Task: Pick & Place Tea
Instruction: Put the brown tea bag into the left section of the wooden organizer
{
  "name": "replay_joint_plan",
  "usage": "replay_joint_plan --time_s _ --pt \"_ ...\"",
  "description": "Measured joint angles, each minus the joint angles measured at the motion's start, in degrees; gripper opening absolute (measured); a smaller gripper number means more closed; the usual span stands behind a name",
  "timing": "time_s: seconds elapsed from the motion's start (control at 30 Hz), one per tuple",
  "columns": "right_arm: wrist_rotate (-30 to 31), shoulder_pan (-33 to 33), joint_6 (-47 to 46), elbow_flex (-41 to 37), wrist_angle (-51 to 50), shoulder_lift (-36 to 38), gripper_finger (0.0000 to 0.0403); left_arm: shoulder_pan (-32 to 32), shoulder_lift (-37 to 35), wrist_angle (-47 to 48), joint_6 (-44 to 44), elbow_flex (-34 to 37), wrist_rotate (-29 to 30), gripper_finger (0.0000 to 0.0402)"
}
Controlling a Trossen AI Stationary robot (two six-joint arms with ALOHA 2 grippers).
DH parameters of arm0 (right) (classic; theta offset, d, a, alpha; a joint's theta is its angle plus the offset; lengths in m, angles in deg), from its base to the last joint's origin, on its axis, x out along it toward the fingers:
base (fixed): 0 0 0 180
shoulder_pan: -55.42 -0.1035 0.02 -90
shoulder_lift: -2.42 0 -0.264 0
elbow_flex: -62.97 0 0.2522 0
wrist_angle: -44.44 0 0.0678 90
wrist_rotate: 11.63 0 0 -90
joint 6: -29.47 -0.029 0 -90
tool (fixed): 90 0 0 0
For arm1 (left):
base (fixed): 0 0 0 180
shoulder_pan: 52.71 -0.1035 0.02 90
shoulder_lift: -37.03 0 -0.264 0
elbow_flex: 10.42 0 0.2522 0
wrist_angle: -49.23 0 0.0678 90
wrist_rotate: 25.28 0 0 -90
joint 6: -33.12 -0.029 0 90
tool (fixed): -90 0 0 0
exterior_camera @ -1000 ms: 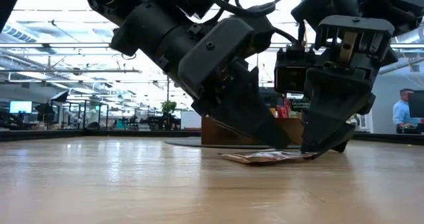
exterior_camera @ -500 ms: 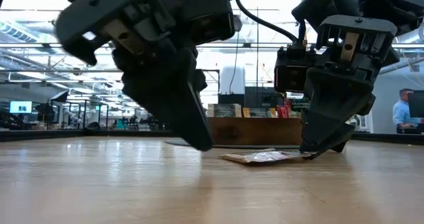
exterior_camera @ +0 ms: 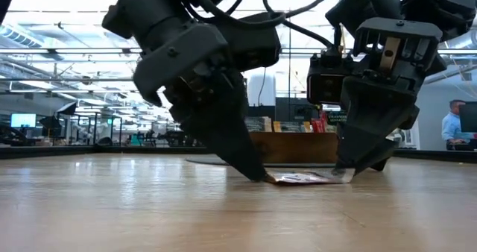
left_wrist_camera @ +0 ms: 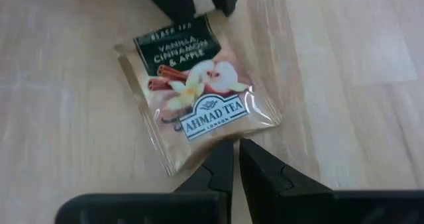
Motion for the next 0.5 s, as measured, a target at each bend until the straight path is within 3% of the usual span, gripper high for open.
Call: replay_joint_plan --time_s 0.5 --pt "1.75 1.15 1.17 0.00 -0.64 0.00 0.0109 0.39 2.21 -3.70 -0.41 -0.08 -0.56 0.0035"
